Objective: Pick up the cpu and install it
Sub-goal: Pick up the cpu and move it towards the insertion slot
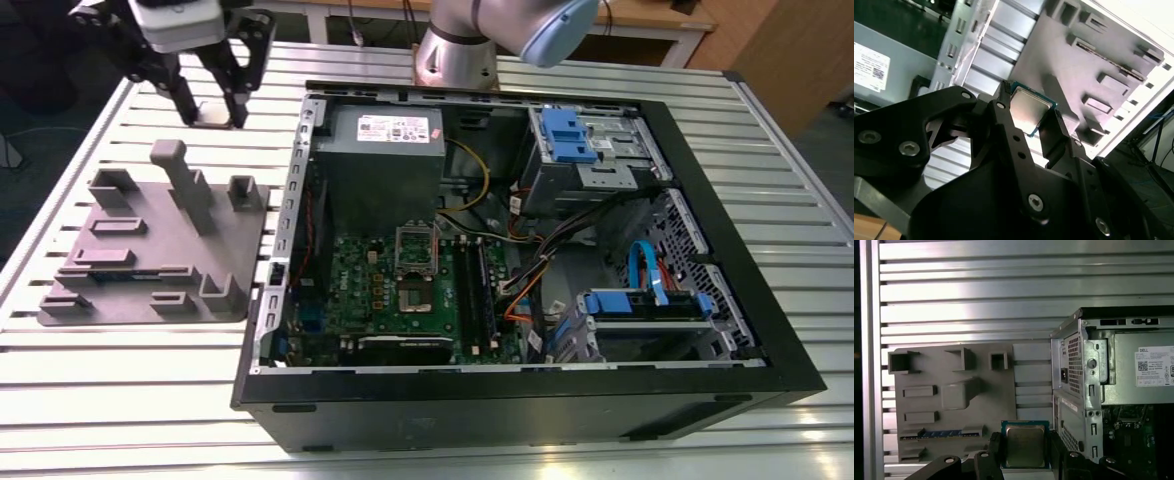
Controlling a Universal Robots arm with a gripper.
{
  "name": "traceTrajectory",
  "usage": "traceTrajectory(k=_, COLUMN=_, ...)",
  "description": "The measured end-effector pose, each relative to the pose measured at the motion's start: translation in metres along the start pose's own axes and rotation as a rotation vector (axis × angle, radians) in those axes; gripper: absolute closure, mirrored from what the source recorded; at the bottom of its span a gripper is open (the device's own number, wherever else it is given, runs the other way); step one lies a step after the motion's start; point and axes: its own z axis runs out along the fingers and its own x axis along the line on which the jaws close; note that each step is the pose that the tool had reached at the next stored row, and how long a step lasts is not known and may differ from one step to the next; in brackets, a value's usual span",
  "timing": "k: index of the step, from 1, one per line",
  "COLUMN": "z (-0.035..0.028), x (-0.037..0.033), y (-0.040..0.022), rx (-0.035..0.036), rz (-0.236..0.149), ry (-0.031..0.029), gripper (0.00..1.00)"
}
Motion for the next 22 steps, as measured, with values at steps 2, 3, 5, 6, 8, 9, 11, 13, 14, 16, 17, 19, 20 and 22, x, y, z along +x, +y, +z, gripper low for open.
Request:
traceTrajectory(k=2, z=0.0013, x=-0.0090, y=0.0004, rx=-0.0001, rz=0.000, ry=-0.0001, gripper=0.53)
traceTrajectory(k=3, z=0.0018, x=-0.0135, y=0.0006, rx=0.0000, rz=0.000, ry=0.0000, gripper=0.53)
traceTrajectory(k=5, z=0.0028, x=-0.0225, y=0.0011, rx=-0.0001, rz=0.000, ry=-0.0001, gripper=0.53)
traceTrajectory(k=6, z=0.0031, x=-0.0269, y=0.0013, rx=0.0000, rz=0.000, ry=0.0000, gripper=0.53)
traceTrajectory(k=8, z=0.0037, x=-0.0362, y=0.0017, rx=0.0000, rz=0.000, ry=0.0000, gripper=0.53)
traceTrajectory(k=9, z=0.0041, x=-0.0407, y=0.0019, rx=0.0000, rz=0.000, ry=0.0000, gripper=0.53)
traceTrajectory(k=11, z=0.0048, x=-0.0497, y=0.0024, rx=0.0000, rz=0.000, ry=-0.0001, gripper=0.53)
traceTrajectory(k=13, z=0.0056, x=-0.0591, y=0.0028, rx=0.0000, rz=0.000, ry=0.0000, gripper=0.53)
traceTrajectory(k=14, z=0.0059, x=-0.0635, y=0.0030, rx=0.0000, rz=0.000, ry=0.0000, gripper=0.53)
traceTrajectory(k=16, z=0.0067, x=-0.0725, y=0.0035, rx=-0.0001, rz=0.000, ry=-0.0001, gripper=0.53)
traceTrajectory(k=17, z=0.0071, x=-0.0771, y=0.0037, rx=0.0000, rz=0.000, ry=0.0000, gripper=0.53)
traceTrajectory(k=19, z=0.0078, x=-0.0858, y=0.0041, rx=0.0000, rz=0.000, ry=0.0000, gripper=0.53)
traceTrajectory(k=20, z=0.0082, x=-0.0908, y=0.0043, rx=0.0000, rz=0.000, ry=0.0000, gripper=0.53)
traceTrajectory(k=22, z=0.0090, x=-0.0998, y=0.0047, rx=-0.0001, rz=0.000, ry=0.0000, gripper=0.53)
